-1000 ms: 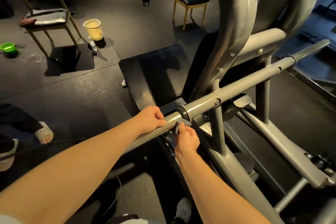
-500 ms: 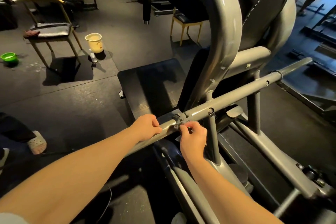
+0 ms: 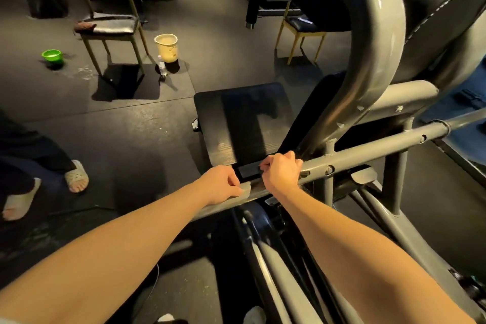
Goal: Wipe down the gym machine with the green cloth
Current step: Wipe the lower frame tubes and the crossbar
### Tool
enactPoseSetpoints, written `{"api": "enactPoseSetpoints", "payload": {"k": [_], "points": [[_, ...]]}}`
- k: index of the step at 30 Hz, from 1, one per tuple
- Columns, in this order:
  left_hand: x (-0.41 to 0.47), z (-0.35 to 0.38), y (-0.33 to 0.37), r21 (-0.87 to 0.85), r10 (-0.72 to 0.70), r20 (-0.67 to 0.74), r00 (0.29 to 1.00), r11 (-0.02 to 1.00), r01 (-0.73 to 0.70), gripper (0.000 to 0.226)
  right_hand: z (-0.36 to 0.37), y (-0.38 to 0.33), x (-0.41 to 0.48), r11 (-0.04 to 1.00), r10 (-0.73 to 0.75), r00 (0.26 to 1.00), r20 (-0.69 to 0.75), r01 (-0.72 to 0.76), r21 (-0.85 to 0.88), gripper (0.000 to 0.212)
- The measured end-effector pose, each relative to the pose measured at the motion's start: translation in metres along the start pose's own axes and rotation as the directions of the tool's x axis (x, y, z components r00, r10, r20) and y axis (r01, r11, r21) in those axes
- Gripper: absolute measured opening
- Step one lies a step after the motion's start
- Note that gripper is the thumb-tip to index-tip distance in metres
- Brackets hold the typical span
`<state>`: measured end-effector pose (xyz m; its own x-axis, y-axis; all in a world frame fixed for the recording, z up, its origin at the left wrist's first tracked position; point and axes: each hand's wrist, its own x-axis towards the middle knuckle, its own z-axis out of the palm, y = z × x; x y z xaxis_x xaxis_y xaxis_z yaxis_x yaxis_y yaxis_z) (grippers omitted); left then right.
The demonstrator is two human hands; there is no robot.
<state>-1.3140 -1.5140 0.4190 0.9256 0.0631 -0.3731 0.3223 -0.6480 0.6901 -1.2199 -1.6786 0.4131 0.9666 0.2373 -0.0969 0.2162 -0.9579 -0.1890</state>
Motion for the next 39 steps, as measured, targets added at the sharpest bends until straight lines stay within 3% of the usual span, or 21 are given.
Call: {"api": "enactPoseSetpoints", "payload": {"k": [3, 9, 14, 17, 21, 26, 31, 35, 37, 39], "points": [[-0.004, -0.003, -0.001, -0.015, -0.012, -0.003, 1.000, 1.000, 0.012, 0.016, -0.001, -0.006, 0.002, 0.998, 0.059, 0.996, 0.060, -0.060, 0.021, 0.019], [-0.007, -0.005, -0.002, -0.025, 0.004, 0.011, 1.000, 1.000, -0.004, 0.013, 0.017, -0.005, -0.050, 0.963, 0.041, 0.990, -0.132, -0.005, 0.268, 0.030], [-0.005, -0.013, -0.009, 0.072, 0.018, 0.042, 0.999, 0.997, -0.021, 0.018, 0.036, -0.029, -0.100, 0.883, -0.186, 0.956, -0.226, 0.264, 0.387, 0.031], [-0.008, -0.021, -0.015, 0.090, 0.014, 0.077, 0.997, 0.996, -0.021, 0.019, 0.035, -0.011, -0.102, 0.839, -0.417, 0.881, -0.224, 0.468, 0.276, 0.044], [-0.018, -0.029, -0.023, 0.032, -0.009, 0.111, 0.994, 0.999, 0.006, 0.018, 0.020, 0.015, -0.070, 0.899, -0.291, 0.945, -0.147, 0.323, 0.297, 0.048], [-0.029, -0.034, -0.035, 0.008, -0.015, 0.101, 0.995, 1.000, 0.014, 0.016, 0.021, -0.019, -0.089, 0.971, -0.199, 0.979, -0.043, 0.203, 0.125, 0.069], [-0.036, -0.040, -0.047, 0.051, -0.026, 0.109, 0.994, 0.998, 0.021, 0.023, 0.040, -0.055, -0.118, 0.920, -0.382, 0.924, -0.001, 0.381, 0.093, 0.081], [-0.043, -0.046, -0.056, 0.051, -0.022, 0.142, 0.990, 0.999, 0.015, 0.026, 0.016, -0.019, -0.101, 0.808, -0.520, 0.852, -0.060, 0.514, 0.288, 0.056], [-0.048, -0.048, -0.061, 0.066, -0.028, 0.150, 0.988, 0.998, 0.019, 0.028, 0.012, 0.001, -0.083, 0.869, -0.398, 0.913, -0.084, 0.405, 0.283, 0.051], [-0.053, -0.048, -0.065, 0.066, -0.034, 0.148, 0.988, 0.998, 0.024, 0.032, 0.014, -0.001, -0.080, 0.955, -0.245, 0.969, -0.006, 0.242, 0.172, 0.062]]}}
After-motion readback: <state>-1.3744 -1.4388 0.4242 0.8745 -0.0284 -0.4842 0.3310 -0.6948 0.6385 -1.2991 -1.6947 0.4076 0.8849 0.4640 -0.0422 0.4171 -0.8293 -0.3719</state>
